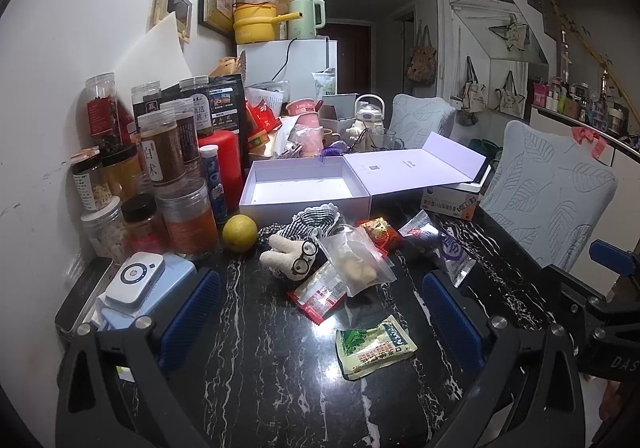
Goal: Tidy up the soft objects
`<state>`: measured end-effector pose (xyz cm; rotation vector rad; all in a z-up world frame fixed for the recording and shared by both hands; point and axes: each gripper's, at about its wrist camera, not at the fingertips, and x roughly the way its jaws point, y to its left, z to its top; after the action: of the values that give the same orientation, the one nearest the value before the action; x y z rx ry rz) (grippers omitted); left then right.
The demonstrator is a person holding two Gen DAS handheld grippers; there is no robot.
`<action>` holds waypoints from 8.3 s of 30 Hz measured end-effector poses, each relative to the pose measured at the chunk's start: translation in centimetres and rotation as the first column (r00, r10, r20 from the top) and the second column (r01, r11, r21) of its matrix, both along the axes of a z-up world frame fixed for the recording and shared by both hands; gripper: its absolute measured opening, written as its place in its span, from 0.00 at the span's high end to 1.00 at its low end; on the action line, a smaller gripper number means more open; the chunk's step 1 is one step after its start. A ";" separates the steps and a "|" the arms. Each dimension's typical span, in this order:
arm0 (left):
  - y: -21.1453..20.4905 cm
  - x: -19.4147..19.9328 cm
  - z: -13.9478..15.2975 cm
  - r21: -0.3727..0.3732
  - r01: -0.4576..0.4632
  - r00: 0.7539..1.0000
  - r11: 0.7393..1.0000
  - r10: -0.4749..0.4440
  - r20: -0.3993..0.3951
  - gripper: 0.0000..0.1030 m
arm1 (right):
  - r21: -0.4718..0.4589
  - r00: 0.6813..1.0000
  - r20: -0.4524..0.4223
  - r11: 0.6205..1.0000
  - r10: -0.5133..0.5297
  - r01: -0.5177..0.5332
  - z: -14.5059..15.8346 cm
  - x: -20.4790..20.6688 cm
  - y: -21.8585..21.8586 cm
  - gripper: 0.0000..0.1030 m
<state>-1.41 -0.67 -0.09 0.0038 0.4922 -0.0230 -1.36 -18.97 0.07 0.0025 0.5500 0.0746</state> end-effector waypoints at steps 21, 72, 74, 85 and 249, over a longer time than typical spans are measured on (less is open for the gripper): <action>-0.3 0.3 -0.3 0.006 0.006 1.000 1.000 -0.006 -0.021 0.00 | 0.012 1.000 -0.009 1.000 0.020 -0.019 -0.7 -0.2 -0.1 0.00; 9.0 5.0 -7.7 -0.035 -0.158 0.957 0.987 0.144 -0.253 0.00 | -0.028 0.898 -0.356 0.957 0.259 -0.288 -13.1 9.0 11.7 0.00; 8.9 5.6 -7.6 -0.034 -0.151 0.956 0.988 0.137 -0.259 0.00 | -0.048 0.898 -0.350 0.952 0.267 -0.302 -13.4 9.0 11.8 0.00; 6.9 9.9 -7.6 -0.075 -0.076 0.957 0.994 0.052 -0.286 0.00 | -0.029 0.899 -0.324 0.947 0.294 -0.320 -12.7 9.6 9.3 0.39; 7.1 45.5 -7.5 0.065 -0.076 0.928 0.995 0.094 -0.360 0.54 | 0.093 0.884 -0.294 0.931 0.364 -0.352 -4.7 46.6 12.4 0.33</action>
<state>44.08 6.43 -7.56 0.0280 0.8635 0.0757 45.29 -6.54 -4.63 -0.0529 0.8576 0.4537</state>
